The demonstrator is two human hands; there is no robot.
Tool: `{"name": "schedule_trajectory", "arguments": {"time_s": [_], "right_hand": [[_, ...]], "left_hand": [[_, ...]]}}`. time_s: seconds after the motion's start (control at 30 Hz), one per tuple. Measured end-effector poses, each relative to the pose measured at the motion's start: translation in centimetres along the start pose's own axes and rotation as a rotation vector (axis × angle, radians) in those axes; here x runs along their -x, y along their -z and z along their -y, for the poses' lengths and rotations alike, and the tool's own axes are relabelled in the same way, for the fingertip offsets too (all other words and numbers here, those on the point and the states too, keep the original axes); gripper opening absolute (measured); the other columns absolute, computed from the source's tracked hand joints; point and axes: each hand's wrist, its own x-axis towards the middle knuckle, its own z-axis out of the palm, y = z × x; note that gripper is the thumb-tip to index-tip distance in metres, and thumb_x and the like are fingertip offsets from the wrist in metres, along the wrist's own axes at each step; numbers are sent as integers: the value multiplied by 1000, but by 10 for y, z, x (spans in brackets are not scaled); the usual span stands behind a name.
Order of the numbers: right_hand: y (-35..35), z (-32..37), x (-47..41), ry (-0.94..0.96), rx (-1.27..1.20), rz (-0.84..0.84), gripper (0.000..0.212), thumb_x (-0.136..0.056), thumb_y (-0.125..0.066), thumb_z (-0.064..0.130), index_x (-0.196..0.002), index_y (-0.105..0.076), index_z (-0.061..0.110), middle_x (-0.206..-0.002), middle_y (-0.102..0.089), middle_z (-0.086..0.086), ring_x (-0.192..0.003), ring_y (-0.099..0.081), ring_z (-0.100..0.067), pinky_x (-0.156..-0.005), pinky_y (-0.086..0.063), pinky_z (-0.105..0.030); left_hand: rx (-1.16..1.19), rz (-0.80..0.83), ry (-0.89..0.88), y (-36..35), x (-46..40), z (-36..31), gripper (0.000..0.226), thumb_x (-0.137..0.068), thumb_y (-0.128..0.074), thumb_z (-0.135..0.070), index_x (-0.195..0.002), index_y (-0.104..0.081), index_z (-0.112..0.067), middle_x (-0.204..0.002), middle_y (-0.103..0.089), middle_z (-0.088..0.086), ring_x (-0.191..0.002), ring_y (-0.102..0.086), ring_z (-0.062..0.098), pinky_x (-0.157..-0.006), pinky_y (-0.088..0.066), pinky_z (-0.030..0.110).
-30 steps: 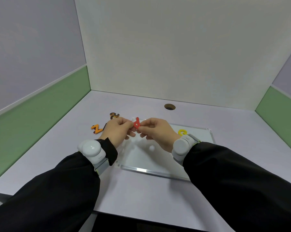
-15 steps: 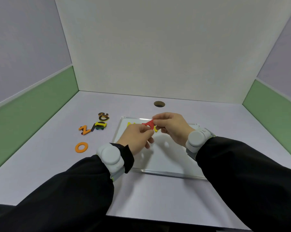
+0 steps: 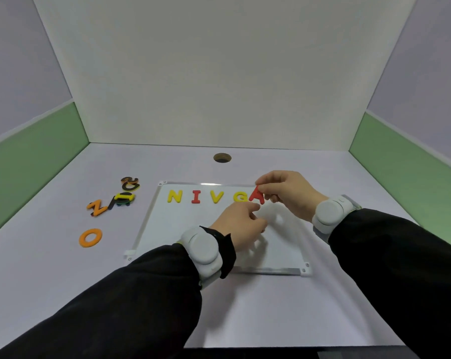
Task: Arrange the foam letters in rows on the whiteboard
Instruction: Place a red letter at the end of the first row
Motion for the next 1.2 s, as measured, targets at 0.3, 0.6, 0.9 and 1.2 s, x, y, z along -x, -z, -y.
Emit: {"name": "schedule_trajectory", "arguments": {"time_s": [0.3,0.6,0.9,1.2], "right_hand": [[24,-21,-15,29,288,-65,14,-84,-69,5,-93,-77,11,-88,-76,-5,-73,-64,-14,-66,-49,-18],[21,-32,-24,39,312,-79,15,-84,-65,2,-92,-76,10,-79,-75,-7,-61,-66,-11,-66,-51,-21],[16,-38,-37,46,336,-78,18,-84,-60,2,-92,-75,10,-78,-76,-7,-60,-66,-9,-63,-51,-18],[13,-42,-42,52,381,-54,18,-84,-60,6,-88,-75,15,-74,-76,-1,-64,-65,-10,-73,-57,-26]], "left_hand": [[-652,-59,-55,-16,-22,3,46,-96,-43,-31,-139,-42,-17,-118,-63,5,-107,-60,27,-87,-51,39],[-784,-117,-79,-32,-39,5,33,-94,-39,-33,-121,-50,-18,-97,-63,4,-81,-57,25,-63,-39,33],[-842,-162,-53,-37,-43,4,38,-97,-35,-35,-130,-44,-17,-94,-63,4,-73,-50,23,-63,-37,32],[-825,-188,-31,-38,-42,6,42,-97,-36,-36,-133,-44,-16,-86,-55,2,-72,-50,23,-62,-36,32]]}}
